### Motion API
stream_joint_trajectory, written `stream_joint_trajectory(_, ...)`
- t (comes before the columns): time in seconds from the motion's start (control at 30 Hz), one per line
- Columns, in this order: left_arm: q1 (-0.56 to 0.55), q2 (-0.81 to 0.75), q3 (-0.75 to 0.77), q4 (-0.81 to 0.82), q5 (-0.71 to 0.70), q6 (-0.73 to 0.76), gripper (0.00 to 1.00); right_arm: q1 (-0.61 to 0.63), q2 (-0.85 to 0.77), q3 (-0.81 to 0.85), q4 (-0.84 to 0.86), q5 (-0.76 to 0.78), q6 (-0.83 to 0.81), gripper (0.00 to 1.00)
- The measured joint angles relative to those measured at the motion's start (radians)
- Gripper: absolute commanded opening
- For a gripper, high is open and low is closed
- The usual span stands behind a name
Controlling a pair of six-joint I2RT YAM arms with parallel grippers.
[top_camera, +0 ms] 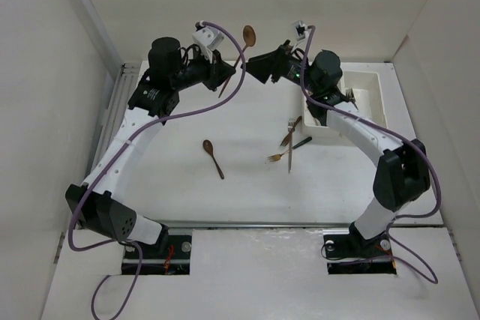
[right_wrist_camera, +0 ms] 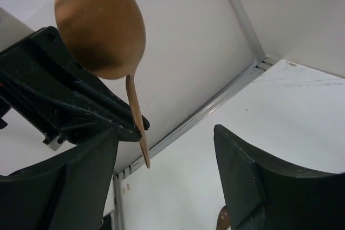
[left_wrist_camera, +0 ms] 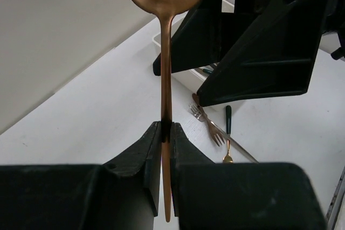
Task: Sort the eating utensils into containers
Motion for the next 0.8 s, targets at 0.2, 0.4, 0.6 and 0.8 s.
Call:
stream_joint_trajectory(0.2, -0.007, 0.000, -0.034, 0.005, -0.006, -0.015, 0.00, 0.016, 0.047, 0.023, 0.084, -0.019, 0.072, 0.71)
stream_joint_trajectory(0.4, -0.013, 0.000, -0.046, 0.005, -0.011, -0.023, 0.00, 0.026, 0.079, 0.033, 0.170, -0.034, 0.130, 0.47)
stream_joint_trajectory(0.6, -0.024, 0.000, -0.047, 0.008, -0.028, -0.032, 0.00, 0.036, 0.135, 0.071, 0.184, -0.035, 0.161, 0.00)
stream_joint_trajectory(0.8, -0.027, 0.000, -0.060, 0.022, -0.051, -0.040, 1.00, 0.040, 0.145, 0.073, 0.177, -0.032, 0.172, 0.00)
